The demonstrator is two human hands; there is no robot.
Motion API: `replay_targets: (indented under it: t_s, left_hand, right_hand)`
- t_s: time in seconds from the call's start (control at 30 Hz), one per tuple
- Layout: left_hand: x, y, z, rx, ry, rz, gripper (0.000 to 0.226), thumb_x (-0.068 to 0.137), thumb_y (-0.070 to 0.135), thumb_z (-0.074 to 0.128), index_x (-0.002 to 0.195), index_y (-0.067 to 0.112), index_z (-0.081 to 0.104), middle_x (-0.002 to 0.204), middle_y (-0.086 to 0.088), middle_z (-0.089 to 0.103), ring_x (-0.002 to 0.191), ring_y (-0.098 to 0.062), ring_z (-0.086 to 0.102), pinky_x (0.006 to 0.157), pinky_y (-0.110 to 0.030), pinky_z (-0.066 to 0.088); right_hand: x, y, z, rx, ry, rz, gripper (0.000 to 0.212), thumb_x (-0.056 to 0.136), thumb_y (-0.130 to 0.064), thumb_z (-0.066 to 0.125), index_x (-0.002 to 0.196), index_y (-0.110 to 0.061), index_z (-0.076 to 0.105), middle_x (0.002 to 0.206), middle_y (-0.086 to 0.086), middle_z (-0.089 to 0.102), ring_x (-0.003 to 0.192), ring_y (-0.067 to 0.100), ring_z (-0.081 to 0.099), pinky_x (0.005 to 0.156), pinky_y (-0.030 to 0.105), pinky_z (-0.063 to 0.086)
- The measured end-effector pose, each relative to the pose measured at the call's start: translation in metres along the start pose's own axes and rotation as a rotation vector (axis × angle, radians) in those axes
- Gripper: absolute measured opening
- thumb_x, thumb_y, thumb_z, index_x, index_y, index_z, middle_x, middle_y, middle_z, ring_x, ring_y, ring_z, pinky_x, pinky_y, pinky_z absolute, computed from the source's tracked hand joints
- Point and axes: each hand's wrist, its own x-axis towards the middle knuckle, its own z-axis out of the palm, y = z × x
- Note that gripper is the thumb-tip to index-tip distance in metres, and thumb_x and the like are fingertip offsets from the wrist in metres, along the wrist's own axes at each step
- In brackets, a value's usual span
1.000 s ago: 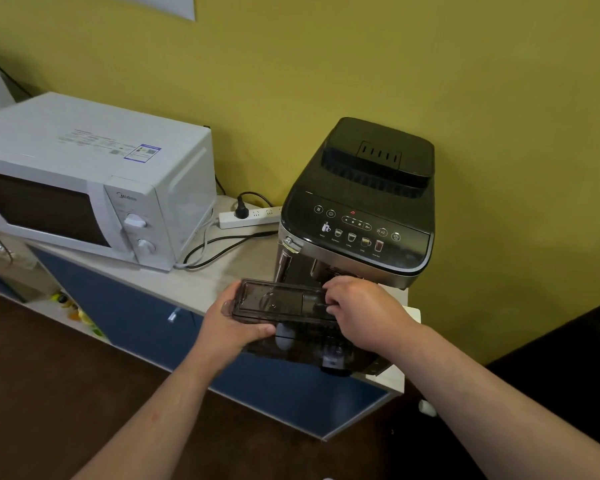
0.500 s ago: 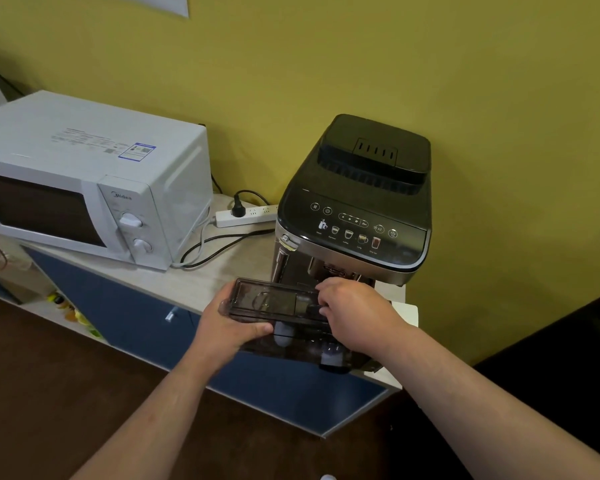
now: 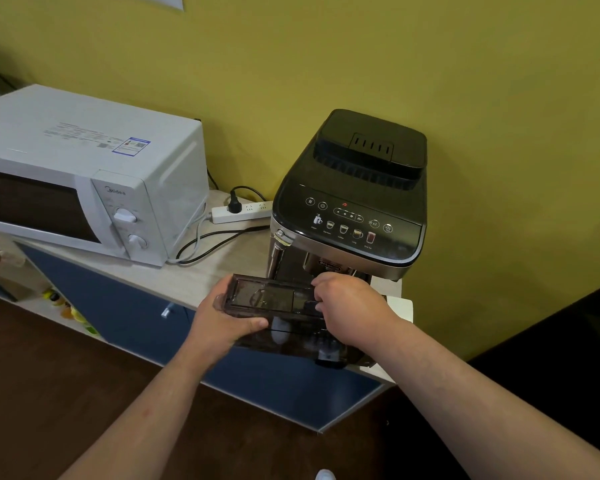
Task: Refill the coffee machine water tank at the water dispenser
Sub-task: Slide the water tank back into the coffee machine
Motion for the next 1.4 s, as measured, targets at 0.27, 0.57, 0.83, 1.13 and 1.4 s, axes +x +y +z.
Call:
replay_targets:
  t_s: [0.27, 0.57, 0.83, 1.13, 1.4]
  left_hand:
    - [0.001, -0.003, 0.001, 0.048, 0.013, 0.008, 0.057, 0.056, 0.011, 0.09, 0.1, 0.036, 0.063, 0.104, 0.011, 0.072, 0.097, -0.003, 0.067, 0.081, -0.028, 0.055]
    - [0.001, -0.004, 0.002, 0.082, 0.007, -0.01, 0.06, 0.063, 0.002, 0.084, 0.114, 0.023, 0.06, 0.107, -0.003, 0.069, 0.099, -0.003, 0.066, 0.072, -0.015, 0.055]
    - [0.0, 0.006, 0.003, 0.133, -0.004, -0.037, 0.072, 0.046, 0.027, 0.091, 0.111, 0.024, 0.061, 0.108, -0.002, 0.071, 0.103, -0.011, 0.066, 0.075, -0.019, 0.056]
    - [-0.003, 0.012, 0.012, 0.129, 0.079, -0.125, 0.062, 0.067, -0.008, 0.078, 0.106, 0.037, 0.059, 0.107, -0.004, 0.07, 0.097, -0.003, 0.067, 0.086, -0.026, 0.051]
    - [0.009, 0.013, -0.002, 0.085, -0.05, -0.174, 0.069, 0.058, 0.008, 0.081, 0.113, 0.041, 0.056, 0.12, -0.006, 0.066, 0.116, -0.023, 0.059, 0.104, -0.053, 0.043]
  right_hand:
    - [-0.051, 0.025, 0.006, 0.184, 0.256, -0.017, 0.028, 0.093, -0.026, 0.063, 0.119, -0.016, 0.067, 0.136, -0.003, 0.058, 0.125, 0.015, 0.053, 0.107, 0.028, 0.042]
    - [-0.099, 0.114, 0.036, 0.945, 0.199, 0.566, 0.069, 0.073, -0.024, 0.084, 0.134, -0.027, 0.051, 0.133, -0.007, 0.057, 0.124, 0.013, 0.052, 0.099, 0.035, 0.047]
    - [-0.065, 0.141, 0.044, 1.072, -0.265, 0.386, 0.07, 0.059, -0.013, 0.088, 0.112, -0.043, 0.055, 0.121, -0.01, 0.065, 0.121, 0.014, 0.054, 0.11, 0.045, 0.04]
    - [-0.054, 0.15, 0.062, 1.071, -0.264, 0.323, 0.067, 0.063, -0.004, 0.083, 0.117, -0.034, 0.057, 0.111, -0.003, 0.072, 0.11, 0.012, 0.063, 0.1, 0.04, 0.051]
    - [-0.084, 0.122, 0.063, 1.215, -0.125, 0.436, 0.07, 0.064, 0.01, 0.079, 0.115, -0.033, 0.058, 0.11, -0.001, 0.073, 0.11, 0.014, 0.065, 0.09, 0.03, 0.055]
